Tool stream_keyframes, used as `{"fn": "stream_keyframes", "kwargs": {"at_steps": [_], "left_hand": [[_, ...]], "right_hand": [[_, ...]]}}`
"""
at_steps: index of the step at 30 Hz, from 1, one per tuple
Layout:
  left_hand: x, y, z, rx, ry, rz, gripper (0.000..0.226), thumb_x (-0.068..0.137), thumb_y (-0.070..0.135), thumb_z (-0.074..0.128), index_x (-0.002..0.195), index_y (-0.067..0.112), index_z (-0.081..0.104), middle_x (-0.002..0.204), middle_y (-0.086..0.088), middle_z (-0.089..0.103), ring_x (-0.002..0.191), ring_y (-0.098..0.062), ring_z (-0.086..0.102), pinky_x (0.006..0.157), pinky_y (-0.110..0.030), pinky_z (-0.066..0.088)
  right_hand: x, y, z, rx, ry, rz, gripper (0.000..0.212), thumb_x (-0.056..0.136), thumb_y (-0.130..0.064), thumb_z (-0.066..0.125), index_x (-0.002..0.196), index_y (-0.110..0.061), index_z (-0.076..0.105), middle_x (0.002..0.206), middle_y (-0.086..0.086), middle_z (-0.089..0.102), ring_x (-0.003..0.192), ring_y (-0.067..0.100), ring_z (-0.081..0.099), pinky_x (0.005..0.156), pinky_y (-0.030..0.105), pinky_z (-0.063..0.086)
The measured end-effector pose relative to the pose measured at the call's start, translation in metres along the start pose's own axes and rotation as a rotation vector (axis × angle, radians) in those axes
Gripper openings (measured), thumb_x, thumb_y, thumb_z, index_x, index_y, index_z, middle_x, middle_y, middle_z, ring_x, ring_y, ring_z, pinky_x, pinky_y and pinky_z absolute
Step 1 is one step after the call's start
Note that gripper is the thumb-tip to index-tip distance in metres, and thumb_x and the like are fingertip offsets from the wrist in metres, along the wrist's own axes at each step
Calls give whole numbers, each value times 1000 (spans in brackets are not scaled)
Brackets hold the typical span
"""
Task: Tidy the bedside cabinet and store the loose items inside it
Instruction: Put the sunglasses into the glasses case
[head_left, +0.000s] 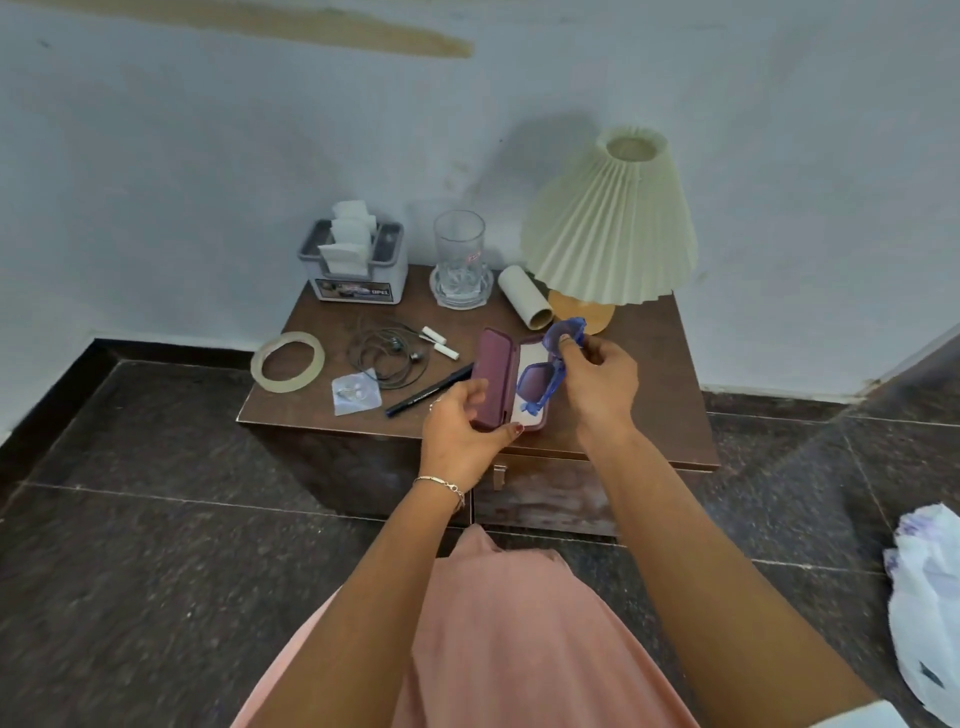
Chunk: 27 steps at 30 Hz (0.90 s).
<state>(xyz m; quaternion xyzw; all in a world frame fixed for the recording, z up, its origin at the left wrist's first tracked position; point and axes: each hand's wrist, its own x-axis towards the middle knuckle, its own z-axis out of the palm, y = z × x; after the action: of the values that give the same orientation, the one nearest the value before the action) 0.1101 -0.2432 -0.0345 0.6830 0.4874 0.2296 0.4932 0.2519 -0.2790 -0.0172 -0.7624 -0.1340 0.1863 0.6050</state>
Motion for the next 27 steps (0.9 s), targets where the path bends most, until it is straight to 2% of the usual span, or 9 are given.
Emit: {"fn": "stream_keyframes", "kwargs": {"at_steps": [3,5,8,10,12,17,20,24,27], "left_hand": [[11,-14,-4,25,53,-27,65,68,20,84,125,14,54,124,0,60,106,-11,56,93,-24,47],[21,-21,-5,80,81,-38,65,69,23,83,126,14,54,126,0,59,109,-14,56,96,-30,49],[37,-25,-4,116,102,-76,64,70,29,82,126,16,53,125,-2,58,112,-19,57,96,-41,50],[45,-23,-2,105,110,-101,62,73,31,79,127,17,52,126,-1,57,114,-19,56,97,-42,48],[51,-22,1,86,95,-127,62,76,29,77,129,16,49,129,-2,56,116,-19,56,99,-42,47],[61,-19,9,139,26,-164,59,80,27,72,132,17,45,126,-4,61,113,-21,60,98,-40,48],[62,-16,11,184,1,-196,55,83,24,69,133,17,45,122,-4,63,110,-23,61,95,-37,49],[59,-14,13,195,10,-178,51,82,16,69,129,18,48,110,-4,67,94,-23,68,87,-41,55],[57,-12,8,272,75,-137,50,80,18,69,126,18,49,101,-4,69,96,-22,64,88,-38,51]], "right_hand": [[11,3,12,-137,-17,-37,19,84,-27,68,97,-14,71,83,-1,67,75,12,62,72,29,51],[18,7,18,-223,-16,-54,24,82,-29,69,101,-14,70,79,-5,64,75,11,62,74,28,53],[26,13,23,-298,-18,-67,26,81,-32,70,101,-15,68,80,-8,63,67,1,56,57,4,41],[28,16,27,-338,-19,-93,25,82,-33,70,98,-15,66,80,-7,63,66,1,54,50,1,37],[29,18,29,-372,-20,-137,22,81,-33,69,93,-16,65,78,-7,64,68,6,58,51,5,37],[33,27,32,-457,-13,-211,22,80,-34,68,90,-14,65,82,-2,69,77,15,63,68,31,52],[34,32,32,-522,-10,-223,21,81,-35,67,88,-15,65,83,-2,69,79,16,63,70,34,52],[32,34,35,-557,-13,-238,21,83,-36,66,88,-15,65,84,-1,69,79,17,63,71,34,52],[28,36,41,-560,-22,-247,20,82,-34,67,89,-15,65,86,1,68,80,17,62,70,31,49]]}}
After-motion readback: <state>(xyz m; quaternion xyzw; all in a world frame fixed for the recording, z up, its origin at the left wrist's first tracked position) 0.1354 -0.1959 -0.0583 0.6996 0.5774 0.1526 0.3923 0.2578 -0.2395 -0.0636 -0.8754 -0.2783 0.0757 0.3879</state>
